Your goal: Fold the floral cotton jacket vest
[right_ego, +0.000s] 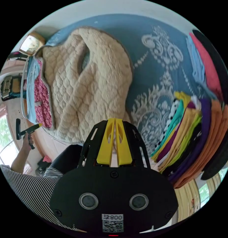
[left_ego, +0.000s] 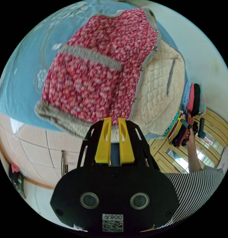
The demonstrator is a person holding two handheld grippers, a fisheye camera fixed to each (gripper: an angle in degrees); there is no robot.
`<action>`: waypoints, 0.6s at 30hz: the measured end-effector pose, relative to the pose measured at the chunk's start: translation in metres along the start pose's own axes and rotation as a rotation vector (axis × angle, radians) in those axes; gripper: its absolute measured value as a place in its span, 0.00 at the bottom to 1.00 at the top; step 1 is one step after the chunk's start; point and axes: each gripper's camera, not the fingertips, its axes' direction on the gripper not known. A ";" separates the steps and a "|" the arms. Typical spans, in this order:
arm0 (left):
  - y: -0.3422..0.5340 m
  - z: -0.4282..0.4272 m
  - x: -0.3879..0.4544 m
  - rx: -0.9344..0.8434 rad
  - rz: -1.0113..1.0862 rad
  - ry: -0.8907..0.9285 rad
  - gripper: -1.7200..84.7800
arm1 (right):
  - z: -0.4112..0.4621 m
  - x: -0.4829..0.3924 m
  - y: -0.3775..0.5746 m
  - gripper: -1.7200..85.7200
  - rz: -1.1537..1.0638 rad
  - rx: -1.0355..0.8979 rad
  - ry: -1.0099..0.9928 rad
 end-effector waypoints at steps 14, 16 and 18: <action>0.078 0.062 0.008 0.128 0.155 -0.120 0.12 | 0.127 0.132 0.118 0.03 0.136 0.097 -0.232; 0.081 0.079 0.018 0.141 0.254 -0.190 0.13 | 0.148 0.155 0.140 0.03 0.161 0.143 -0.271; 0.085 0.097 0.025 0.126 0.328 -0.241 0.15 | 0.164 0.171 0.156 0.03 0.176 0.178 -0.312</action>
